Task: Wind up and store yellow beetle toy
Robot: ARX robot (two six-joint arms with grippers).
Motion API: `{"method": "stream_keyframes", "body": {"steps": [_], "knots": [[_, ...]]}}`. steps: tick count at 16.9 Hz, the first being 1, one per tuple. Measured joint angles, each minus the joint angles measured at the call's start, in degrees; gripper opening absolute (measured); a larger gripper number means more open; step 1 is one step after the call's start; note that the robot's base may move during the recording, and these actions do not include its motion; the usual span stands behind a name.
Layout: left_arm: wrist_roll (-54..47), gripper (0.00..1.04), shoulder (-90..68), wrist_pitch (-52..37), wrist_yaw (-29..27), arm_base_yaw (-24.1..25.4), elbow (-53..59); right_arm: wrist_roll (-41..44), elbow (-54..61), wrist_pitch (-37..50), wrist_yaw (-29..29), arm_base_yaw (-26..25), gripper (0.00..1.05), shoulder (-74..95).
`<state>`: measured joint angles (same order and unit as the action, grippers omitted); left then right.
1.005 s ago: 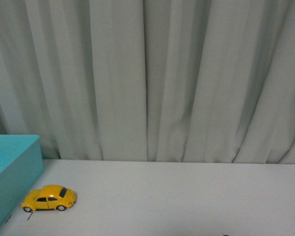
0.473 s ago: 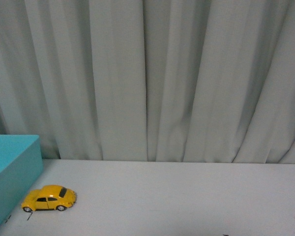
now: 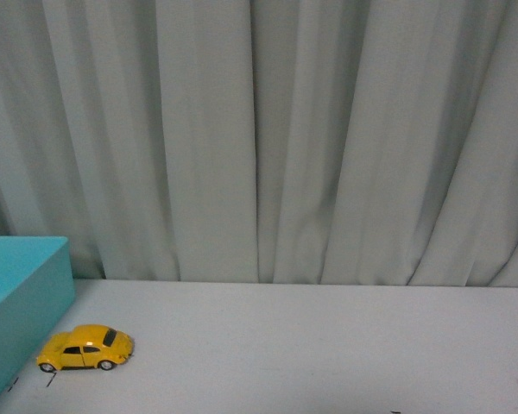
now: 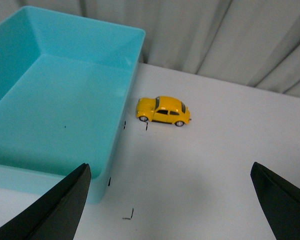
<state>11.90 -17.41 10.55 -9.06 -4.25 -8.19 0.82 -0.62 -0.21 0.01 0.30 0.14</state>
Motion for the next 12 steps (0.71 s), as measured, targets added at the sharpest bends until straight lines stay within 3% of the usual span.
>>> {"method": "stream_keyframes", "body": {"steps": [5, 9, 12], "knots": [[-3.32, 0.98, -27.34, -22.86, 3.02, 2.10, -6.97, 0.00, 0.00, -0.02, 0.00, 0.00, 0.98, 0.00], [-9.07, 0.98, -50.47, -31.89, 7.02, 7.58, -16.44, 0.00, 0.00, -0.02, 0.00, 0.00, 0.98, 0.04], [-14.86, 0.98, -59.21, -31.17, 9.73, 8.20, -25.38, 0.02, 0.00, -0.02, 0.00, 0.00, 0.98, 0.04]]}}
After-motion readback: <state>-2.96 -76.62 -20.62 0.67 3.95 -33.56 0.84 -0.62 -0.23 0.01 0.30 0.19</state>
